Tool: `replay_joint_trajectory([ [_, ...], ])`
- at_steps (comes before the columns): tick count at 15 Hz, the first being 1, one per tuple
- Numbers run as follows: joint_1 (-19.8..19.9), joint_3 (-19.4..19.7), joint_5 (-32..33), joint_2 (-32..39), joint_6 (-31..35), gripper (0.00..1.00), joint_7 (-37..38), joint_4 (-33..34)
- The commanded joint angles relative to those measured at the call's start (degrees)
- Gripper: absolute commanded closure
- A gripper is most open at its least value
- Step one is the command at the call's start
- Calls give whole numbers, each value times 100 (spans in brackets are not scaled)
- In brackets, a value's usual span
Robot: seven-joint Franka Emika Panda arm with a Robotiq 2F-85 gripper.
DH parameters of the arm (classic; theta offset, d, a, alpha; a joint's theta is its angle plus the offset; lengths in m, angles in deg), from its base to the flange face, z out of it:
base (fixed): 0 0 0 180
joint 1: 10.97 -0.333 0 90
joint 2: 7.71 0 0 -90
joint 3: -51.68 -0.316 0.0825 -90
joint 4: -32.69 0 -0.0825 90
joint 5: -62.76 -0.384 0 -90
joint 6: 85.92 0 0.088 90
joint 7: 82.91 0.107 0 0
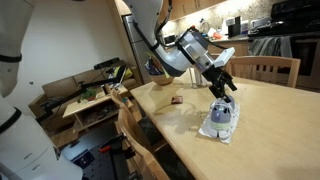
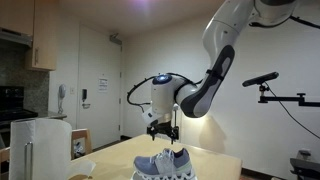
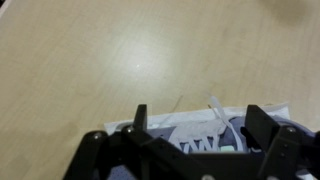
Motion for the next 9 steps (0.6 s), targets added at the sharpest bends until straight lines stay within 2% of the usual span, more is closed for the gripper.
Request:
replay_joint_trajectory([
  [1, 101, -34, 468, 74, 459, 0, 168, 101],
  [2, 123, -57, 505, 98, 502, 0, 134, 120],
  [6, 475, -460, -97, 99, 383, 0, -481, 6],
  [9, 529, -547, -346, 110, 336, 0, -711, -17],
])
